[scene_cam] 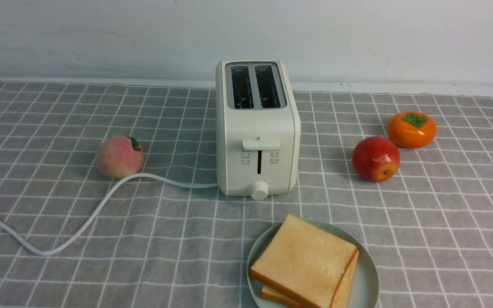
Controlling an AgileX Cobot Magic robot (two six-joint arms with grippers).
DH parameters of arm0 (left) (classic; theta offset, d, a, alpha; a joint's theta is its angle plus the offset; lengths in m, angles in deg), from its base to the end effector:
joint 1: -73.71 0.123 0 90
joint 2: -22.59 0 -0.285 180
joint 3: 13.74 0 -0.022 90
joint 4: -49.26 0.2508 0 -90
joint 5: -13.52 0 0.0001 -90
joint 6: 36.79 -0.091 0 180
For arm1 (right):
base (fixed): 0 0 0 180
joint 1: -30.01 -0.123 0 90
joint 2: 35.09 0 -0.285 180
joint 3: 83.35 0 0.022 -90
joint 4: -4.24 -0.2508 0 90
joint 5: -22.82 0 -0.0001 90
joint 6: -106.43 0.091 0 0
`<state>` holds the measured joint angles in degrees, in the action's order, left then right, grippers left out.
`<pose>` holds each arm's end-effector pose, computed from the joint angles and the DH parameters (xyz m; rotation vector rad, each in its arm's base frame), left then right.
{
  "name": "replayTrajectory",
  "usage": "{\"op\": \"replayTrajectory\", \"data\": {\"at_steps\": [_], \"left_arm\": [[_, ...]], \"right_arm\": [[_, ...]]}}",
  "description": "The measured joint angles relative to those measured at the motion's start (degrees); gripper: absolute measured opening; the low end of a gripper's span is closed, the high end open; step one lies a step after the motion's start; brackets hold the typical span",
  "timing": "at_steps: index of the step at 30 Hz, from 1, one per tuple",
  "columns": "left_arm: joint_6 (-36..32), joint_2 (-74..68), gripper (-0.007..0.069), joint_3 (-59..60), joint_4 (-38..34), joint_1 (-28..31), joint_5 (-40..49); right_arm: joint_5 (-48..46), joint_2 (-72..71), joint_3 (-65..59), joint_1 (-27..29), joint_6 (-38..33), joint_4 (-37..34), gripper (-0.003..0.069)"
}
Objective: Take toasted bread from bread machine on grey coffee table place on plate.
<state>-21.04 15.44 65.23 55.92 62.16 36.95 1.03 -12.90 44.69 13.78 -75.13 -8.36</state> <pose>0.0515 -0.0062 0.1671 0.0007 1.9145 -0.2057 0.0571 0.0243 0.3116 -0.1508 1.6758 0.4153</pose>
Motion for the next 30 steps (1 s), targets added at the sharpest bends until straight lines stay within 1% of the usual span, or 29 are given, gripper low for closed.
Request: {"op": "replayTrajectory", "data": {"at_steps": [10,13,16,18,23,26,27,28,30], "left_arm": [[0.00,0.00,0.0018,0.00,0.00,0.00,0.00],[0.00,0.00,0.0019,0.00,0.00,-0.11,0.00],[0.00,0.00,0.0021,0.00,0.00,-0.11,0.00],[0.00,0.00,0.0025,0.00,0.00,-0.11,0.00],[0.00,0.00,0.0031,0.00,0.00,-0.11,0.00],[0.00,0.00,0.0036,0.00,0.00,-0.11,0.00],[0.00,0.00,0.0036,0.00,0.00,-0.11,0.00],[0.00,0.00,0.0037,0.00,0.00,-0.11,0.00],[0.00,0.00,0.0038,0.00,0.00,-0.11,0.00]], "right_arm": [[0.00,0.00,0.00,0.13,0.00,0.00,0.0059],[-0.04,-0.55,-0.02,3.06,-0.22,0.27,0.0065],[-0.04,-1.11,-0.13,6.20,-0.34,2.59,0.0070],[-0.04,-1.79,-0.20,7.96,-0.67,4.57,0.0071],[-0.24,-4.16,-1.29,12.27,-1.80,12.23,0.0076],[-0.44,-6.14,-5.16,15.68,-1.92,14.74,0.0080],[-0.45,-6.30,-5.51,16.12,-1.92,14.74,0.0080],[-0.59,-7.53,-8.55,17.72,-1.92,14.98,0.0083],[-0.71,-9.17,-12.12,18.86,-1.92,15.39,0.0085]]}}
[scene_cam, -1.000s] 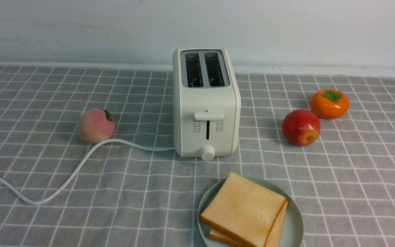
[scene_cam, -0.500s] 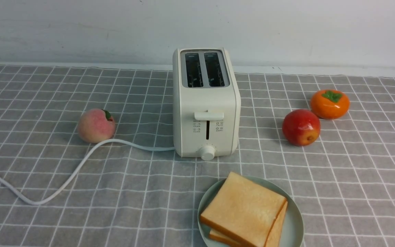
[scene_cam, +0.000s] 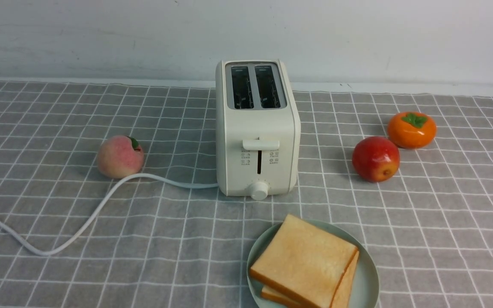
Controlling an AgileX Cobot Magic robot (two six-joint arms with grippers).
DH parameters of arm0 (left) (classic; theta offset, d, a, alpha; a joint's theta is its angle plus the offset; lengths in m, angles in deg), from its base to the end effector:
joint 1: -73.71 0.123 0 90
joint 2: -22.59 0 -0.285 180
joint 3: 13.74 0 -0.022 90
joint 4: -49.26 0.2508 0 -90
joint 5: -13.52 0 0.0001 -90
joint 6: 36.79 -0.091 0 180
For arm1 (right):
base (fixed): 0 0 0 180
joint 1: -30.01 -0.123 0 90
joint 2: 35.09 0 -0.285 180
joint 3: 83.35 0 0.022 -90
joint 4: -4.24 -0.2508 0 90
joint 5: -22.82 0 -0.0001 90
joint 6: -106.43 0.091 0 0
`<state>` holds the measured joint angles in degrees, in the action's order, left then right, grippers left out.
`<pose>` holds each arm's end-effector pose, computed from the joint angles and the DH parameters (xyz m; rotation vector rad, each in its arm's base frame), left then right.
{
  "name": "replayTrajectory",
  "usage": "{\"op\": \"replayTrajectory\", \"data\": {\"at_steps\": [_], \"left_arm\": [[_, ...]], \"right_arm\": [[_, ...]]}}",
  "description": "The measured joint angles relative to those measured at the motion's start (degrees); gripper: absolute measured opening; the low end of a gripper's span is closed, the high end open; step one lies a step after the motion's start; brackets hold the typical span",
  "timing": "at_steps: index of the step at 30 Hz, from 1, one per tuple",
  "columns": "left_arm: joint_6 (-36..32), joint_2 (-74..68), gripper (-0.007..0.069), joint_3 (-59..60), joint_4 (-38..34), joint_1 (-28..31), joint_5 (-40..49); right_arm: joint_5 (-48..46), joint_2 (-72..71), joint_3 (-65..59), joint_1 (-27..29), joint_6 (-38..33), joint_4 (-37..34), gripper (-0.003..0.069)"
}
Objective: Take toasted bread from bread machine on grey coffee table place on plate.
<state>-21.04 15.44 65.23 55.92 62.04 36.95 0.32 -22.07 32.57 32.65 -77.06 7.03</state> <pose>0.0514 -0.0063 0.1671 0.0027 1.9146 -0.2071 0.0515 -0.0041 0.2494 -0.0383 1.7392 -0.1278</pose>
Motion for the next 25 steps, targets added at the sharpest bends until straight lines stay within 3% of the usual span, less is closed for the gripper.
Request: {"op": "replayTrajectory", "data": {"at_steps": [6,25], "left_arm": [[0.00,0.00,0.0043,0.00,0.00,0.00,-0.07],[0.00,0.00,0.0065,0.00,0.00,0.00,-0.01]], "right_arm": [[-1.14,-5.74,-13.36,1.93,0.00,0.73,0.0091],[-1.36,-5.77,-13.63,2.13,-0.07,0.88,0.0114]]}}
